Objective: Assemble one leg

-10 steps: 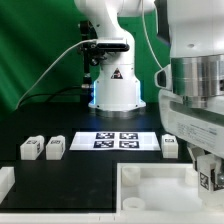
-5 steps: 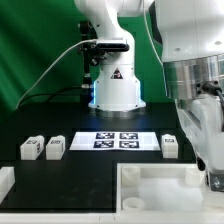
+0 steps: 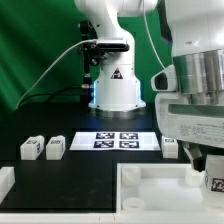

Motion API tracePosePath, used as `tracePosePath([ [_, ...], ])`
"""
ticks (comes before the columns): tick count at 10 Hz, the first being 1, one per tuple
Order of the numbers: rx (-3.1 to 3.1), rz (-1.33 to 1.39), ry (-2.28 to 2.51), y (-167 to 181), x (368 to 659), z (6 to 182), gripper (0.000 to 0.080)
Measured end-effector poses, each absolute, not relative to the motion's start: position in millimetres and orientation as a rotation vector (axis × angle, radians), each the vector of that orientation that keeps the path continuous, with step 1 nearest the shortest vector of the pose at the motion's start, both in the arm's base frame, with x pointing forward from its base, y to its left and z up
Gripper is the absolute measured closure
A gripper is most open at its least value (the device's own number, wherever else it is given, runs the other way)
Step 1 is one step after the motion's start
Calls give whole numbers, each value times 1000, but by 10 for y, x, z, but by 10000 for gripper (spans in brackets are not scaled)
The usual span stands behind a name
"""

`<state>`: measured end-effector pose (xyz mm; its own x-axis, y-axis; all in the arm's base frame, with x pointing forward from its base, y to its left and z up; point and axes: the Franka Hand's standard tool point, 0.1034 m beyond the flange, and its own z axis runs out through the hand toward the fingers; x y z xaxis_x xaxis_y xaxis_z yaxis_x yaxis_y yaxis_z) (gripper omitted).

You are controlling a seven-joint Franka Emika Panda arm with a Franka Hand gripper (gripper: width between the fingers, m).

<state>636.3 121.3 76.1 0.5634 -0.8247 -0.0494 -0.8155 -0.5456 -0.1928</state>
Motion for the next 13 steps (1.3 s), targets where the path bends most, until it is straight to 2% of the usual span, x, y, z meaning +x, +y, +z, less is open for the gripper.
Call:
tracePosePath([
  [2,-2811,-93,994,1166,6347,739,151],
  [5,-3106,-58,-1,1046,6397,777,151],
  [6,-3103,-65,37,1044,6406,776,151],
  [8,-3102,-63,96,1040,6404,773,410],
  [9,-3081,-58,308,1053,6402,772,507],
  [11,-3050,-51,522,1055,6399,763,507],
  [13,-2902,-46,1090,1085,6437,736,507],
])
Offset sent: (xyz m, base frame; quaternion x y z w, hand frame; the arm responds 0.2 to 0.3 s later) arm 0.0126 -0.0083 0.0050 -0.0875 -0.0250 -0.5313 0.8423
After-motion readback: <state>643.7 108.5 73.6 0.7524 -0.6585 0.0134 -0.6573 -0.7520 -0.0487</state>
